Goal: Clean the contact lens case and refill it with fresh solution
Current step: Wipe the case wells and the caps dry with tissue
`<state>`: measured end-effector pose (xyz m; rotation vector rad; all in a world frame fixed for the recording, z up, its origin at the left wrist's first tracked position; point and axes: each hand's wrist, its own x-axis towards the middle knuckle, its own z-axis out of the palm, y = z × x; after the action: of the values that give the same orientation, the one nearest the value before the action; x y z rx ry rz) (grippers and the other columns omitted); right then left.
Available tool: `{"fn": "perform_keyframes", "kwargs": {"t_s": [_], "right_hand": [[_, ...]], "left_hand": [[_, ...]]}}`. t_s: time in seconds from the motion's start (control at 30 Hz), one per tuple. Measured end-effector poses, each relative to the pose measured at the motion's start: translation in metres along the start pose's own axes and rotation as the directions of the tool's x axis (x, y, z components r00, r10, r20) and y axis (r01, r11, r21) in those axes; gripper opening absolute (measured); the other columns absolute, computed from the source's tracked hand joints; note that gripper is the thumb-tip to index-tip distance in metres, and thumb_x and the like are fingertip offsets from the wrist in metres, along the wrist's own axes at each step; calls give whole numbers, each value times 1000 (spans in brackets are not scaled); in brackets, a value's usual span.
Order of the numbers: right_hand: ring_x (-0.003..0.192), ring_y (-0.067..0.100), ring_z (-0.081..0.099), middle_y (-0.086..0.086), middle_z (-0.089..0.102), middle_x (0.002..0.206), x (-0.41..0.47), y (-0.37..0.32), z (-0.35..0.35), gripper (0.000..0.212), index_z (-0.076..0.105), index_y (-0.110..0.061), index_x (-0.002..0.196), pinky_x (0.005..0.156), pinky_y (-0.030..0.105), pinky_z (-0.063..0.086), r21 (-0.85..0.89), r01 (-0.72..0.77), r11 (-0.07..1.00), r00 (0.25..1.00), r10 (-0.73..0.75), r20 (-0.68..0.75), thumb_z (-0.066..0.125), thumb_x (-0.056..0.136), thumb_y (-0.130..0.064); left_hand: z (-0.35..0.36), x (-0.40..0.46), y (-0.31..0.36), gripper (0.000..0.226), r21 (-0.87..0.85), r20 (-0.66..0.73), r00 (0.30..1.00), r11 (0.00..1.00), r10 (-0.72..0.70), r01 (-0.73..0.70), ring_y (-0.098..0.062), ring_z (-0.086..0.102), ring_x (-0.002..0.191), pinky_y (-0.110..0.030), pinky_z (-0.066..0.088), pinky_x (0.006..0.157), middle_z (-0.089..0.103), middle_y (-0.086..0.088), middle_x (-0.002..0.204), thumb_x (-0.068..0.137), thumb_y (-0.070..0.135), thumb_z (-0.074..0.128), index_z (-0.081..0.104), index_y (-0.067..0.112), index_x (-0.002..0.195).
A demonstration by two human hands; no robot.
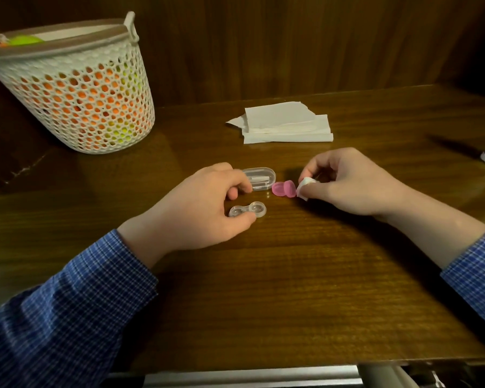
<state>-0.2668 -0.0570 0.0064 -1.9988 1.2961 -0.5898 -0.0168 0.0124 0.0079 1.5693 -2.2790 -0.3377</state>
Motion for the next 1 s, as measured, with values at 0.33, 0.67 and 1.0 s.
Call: {"fn": "perform_keyframes", "kwargs": {"t_s": [0.33,0.67,1.0], "right_hand": [[90,13,66,-5,75,84,-3,-9,-1,6,79,-22,78,78,31,49,109,-25,994,999,21,34,80,83,-22],[92,15,68,-6,76,83,-3,-12,1,5,79,-22,78,85,35,54,117,-55,992,998,50,48,82,82,-22],[95,24,71,4,77,90,-11,-15,-7,3,81,-19,83,90,41,57,221,-38,975,995,16,99,80,85,-21]], "left_hand": [[24,24,37,43,80,-121,992,997,28,-19,-7,46,105,-16,35,77,57,12,114,93,44,67,62,31,133],[31,31,43,24,189,-225,974,982,18,26,-9,42,98,-20,32,74,52,11,101,94,42,69,75,32,114],[28,27,50,35,94,-184,982,995,37,-20,-9,54,103,-27,47,87,72,14,102,92,35,73,67,32,126]]}}
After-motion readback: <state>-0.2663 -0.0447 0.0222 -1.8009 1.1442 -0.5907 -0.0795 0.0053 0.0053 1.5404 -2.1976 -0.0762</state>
